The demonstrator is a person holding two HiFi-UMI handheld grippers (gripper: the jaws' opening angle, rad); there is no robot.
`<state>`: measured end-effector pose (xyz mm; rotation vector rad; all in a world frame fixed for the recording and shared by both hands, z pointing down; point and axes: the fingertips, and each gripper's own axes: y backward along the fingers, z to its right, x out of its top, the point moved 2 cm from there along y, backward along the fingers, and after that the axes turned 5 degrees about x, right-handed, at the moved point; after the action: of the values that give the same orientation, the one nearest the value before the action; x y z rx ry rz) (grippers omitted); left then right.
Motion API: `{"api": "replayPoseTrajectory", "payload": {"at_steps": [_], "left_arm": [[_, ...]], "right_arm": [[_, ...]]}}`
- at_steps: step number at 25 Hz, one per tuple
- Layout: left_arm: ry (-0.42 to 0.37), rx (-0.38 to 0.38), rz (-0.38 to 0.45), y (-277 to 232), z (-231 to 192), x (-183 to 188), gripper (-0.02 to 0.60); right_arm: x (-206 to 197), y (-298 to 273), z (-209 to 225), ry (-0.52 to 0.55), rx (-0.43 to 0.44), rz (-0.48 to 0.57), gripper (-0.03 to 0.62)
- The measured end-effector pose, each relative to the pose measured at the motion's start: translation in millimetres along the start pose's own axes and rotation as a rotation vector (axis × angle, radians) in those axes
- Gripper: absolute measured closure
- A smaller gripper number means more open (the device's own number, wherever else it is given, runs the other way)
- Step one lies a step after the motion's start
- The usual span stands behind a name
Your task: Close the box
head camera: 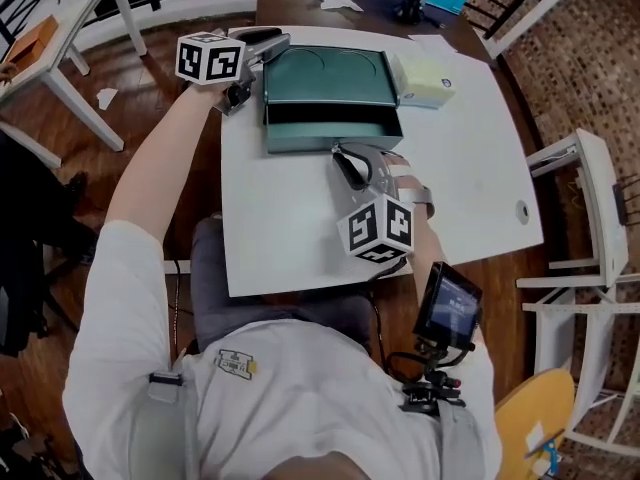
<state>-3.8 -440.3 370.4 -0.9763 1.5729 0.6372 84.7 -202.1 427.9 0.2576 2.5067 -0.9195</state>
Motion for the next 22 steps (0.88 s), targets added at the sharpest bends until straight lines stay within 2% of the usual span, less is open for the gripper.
{"api": "replayPoseTrajectory", "payload": {"at_steps": [12,15,19,22], "left_arm": [[-0.008,0.007,0.014,1.9,-1.3,2.4,0.477],[-0.019,0.015,0.014,1.8,-2.2,3.8,0.477],[-0.003,0.012,0.021,1.0,-4.0,4.9,0.477],[0.001,0.018,0.057,11.8,-1.8,6.8,0.477]], "right_arm": [[1.2,-46.4,40.0,-0.059,0.005,0.001,0.542],[1.9,-50.3,43.3,-0.079,0.028,0.005,0.537],[2.5,-49.1,46.7,-0.126,0.046,0.036,0.537],[-4.9,-29.5,46.3,-0.222,0.053,0.078,0.539]]}}
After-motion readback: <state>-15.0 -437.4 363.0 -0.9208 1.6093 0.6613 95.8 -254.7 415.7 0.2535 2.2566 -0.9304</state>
